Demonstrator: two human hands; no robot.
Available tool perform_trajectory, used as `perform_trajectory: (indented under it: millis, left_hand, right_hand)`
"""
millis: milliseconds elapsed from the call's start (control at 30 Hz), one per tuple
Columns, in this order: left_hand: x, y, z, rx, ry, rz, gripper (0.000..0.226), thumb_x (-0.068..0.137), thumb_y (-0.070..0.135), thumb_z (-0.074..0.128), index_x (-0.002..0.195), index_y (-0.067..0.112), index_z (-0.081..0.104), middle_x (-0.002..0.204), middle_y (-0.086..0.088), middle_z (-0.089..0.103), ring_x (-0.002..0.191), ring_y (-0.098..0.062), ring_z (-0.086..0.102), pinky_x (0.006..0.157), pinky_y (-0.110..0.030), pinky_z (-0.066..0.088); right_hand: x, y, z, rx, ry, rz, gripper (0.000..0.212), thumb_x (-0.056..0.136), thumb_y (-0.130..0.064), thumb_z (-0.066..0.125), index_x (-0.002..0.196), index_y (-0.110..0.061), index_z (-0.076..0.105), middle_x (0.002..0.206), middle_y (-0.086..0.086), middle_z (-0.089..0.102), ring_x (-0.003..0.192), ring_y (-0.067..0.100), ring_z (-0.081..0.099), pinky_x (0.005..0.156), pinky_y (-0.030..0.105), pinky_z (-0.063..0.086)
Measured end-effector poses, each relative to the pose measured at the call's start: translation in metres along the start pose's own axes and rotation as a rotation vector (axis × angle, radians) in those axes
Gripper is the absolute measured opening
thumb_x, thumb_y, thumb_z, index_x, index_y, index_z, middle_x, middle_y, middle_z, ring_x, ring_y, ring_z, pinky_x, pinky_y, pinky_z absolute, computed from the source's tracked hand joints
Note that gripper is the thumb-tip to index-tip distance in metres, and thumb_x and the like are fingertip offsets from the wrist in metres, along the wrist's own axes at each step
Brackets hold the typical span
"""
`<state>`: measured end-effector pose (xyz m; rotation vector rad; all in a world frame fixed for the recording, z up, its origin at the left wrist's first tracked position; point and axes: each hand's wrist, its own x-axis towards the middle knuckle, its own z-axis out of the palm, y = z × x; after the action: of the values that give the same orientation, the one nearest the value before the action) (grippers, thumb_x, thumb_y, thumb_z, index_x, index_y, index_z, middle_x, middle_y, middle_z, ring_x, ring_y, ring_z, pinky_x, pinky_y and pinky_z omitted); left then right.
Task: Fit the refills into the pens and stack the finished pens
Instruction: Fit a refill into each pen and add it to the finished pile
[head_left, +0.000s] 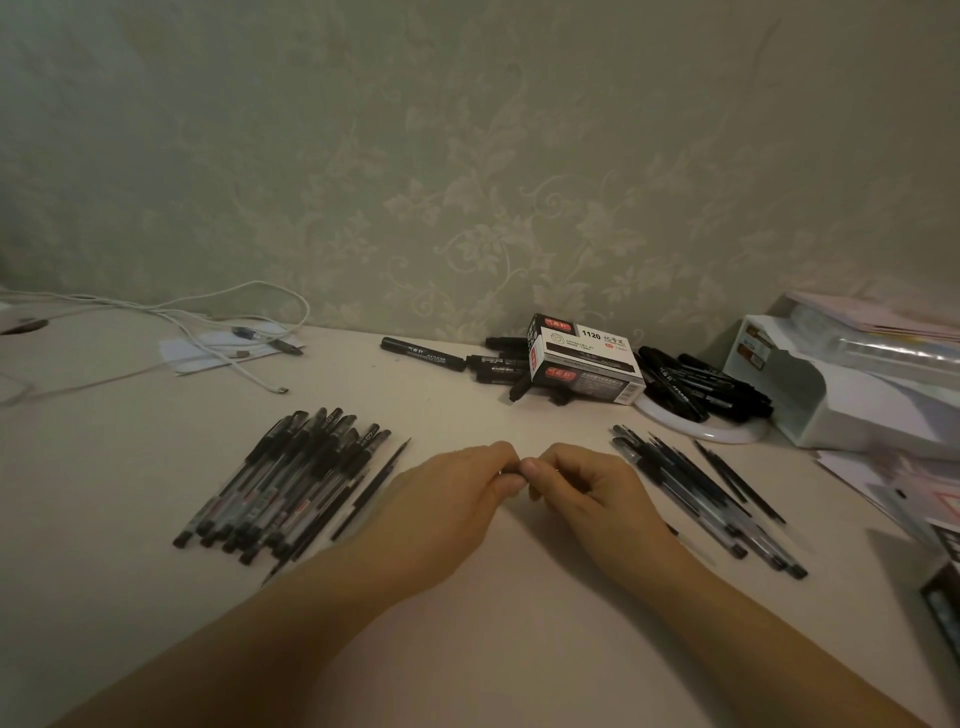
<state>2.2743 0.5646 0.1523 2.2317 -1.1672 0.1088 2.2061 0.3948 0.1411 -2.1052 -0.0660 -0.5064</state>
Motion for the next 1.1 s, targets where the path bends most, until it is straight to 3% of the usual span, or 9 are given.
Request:
perform_trajectory:
  millis: [233, 333, 500, 600, 733, 867, 933, 1000, 1100]
  left_hand:
    - [-0.001, -0.008, 0.0, -0.143, -0.046, 0.0, 0.014, 0.098, 0.041, 0.042, 0.092, 0.034, 0.052, 0.076, 0.009, 0.061, 0.069, -0.005, 0.055, 0.065, -0.039, 0.049]
    - [-0.002, -0.008, 0.004, -0.119, -0.035, 0.01, 0.019, 0.091, 0.052, 0.051, 0.094, 0.037, 0.041, 0.064, 0.01, 0.052, 0.057, -0.002, 0.048, 0.051, -0.02, 0.036]
    - [0.0, -0.009, 0.004, -0.102, 0.004, 0.029, 0.013, 0.096, 0.038, 0.051, 0.094, 0.032, 0.039, 0.072, 0.008, 0.054, 0.061, -0.009, 0.05, 0.056, -0.03, 0.044]
    - [0.001, -0.011, 0.002, -0.106, 0.049, 0.049, 0.012, 0.096, 0.035, 0.051, 0.092, 0.03, 0.041, 0.071, 0.009, 0.052, 0.061, -0.01, 0.049, 0.054, -0.03, 0.041]
    - [0.001, -0.012, 0.003, -0.056, 0.054, 0.06, 0.011, 0.096, 0.037, 0.05, 0.09, 0.031, 0.042, 0.074, 0.012, 0.052, 0.066, -0.007, 0.05, 0.056, -0.021, 0.038]
    - [0.0, -0.013, 0.003, -0.037, 0.063, 0.057, 0.011, 0.098, 0.038, 0.047, 0.091, 0.029, 0.048, 0.079, 0.012, 0.055, 0.072, -0.006, 0.052, 0.063, -0.031, 0.046]
    - [0.0, -0.013, 0.002, -0.039, 0.078, 0.051, 0.012, 0.097, 0.037, 0.047, 0.091, 0.027, 0.05, 0.081, 0.011, 0.057, 0.073, -0.006, 0.052, 0.065, -0.033, 0.047]
    - [0.0, -0.012, 0.002, -0.043, 0.086, 0.05, 0.013, 0.098, 0.036, 0.046, 0.09, 0.026, 0.051, 0.081, 0.01, 0.058, 0.073, -0.006, 0.053, 0.065, -0.033, 0.046]
    - [0.0, -0.011, 0.002, -0.026, 0.061, 0.045, 0.013, 0.098, 0.037, 0.045, 0.091, 0.028, 0.05, 0.081, 0.011, 0.057, 0.073, -0.006, 0.053, 0.064, -0.031, 0.046]
  right_hand:
    - [0.0, 0.0, -0.003, 0.026, -0.058, -0.013, 0.026, 0.087, -0.05, 0.057, 0.084, -0.03, 0.074, 0.076, -0.007, 0.069, 0.074, 0.007, 0.062, 0.072, 0.018, 0.047]
    - [0.0, 0.001, -0.003, 0.044, -0.061, 0.018, 0.014, 0.089, -0.041, 0.062, 0.09, -0.031, 0.073, 0.084, -0.007, 0.071, 0.081, 0.011, 0.064, 0.077, 0.026, 0.05]
    - [0.002, 0.003, -0.005, 0.028, -0.057, 0.017, 0.012, 0.09, -0.024, 0.069, 0.095, -0.035, 0.071, 0.095, -0.012, 0.071, 0.089, 0.011, 0.064, 0.082, 0.026, 0.053]
    - [0.002, 0.002, -0.004, 0.06, -0.009, 0.024, 0.018, 0.084, -0.038, 0.072, 0.101, -0.038, 0.068, 0.097, -0.013, 0.069, 0.089, 0.008, 0.064, 0.081, 0.023, 0.053]
    - [0.002, 0.005, -0.002, 0.025, -0.002, 0.055, 0.032, 0.079, -0.064, 0.055, 0.088, -0.036, 0.068, 0.081, -0.011, 0.069, 0.077, 0.005, 0.063, 0.073, 0.025, 0.051]
    - [0.005, 0.011, -0.003, 0.051, -0.012, 0.034, 0.004, 0.091, -0.032, 0.067, 0.089, -0.035, 0.07, 0.086, -0.008, 0.071, 0.082, 0.013, 0.064, 0.077, 0.032, 0.052]
    - [0.005, 0.013, -0.002, 0.051, -0.01, 0.035, 0.014, 0.09, -0.026, 0.071, 0.096, -0.038, 0.069, 0.095, -0.011, 0.071, 0.085, 0.015, 0.064, 0.076, 0.031, 0.052]
    - [0.005, 0.012, -0.002, 0.04, 0.002, 0.041, 0.017, 0.087, -0.039, 0.071, 0.102, -0.043, 0.066, 0.099, -0.015, 0.069, 0.084, 0.008, 0.062, 0.072, 0.022, 0.049]
    - [0.004, 0.012, -0.002, 0.027, 0.002, 0.048, 0.025, 0.084, -0.061, 0.061, 0.095, -0.04, 0.067, 0.089, -0.012, 0.069, 0.079, 0.004, 0.062, 0.071, 0.021, 0.048]
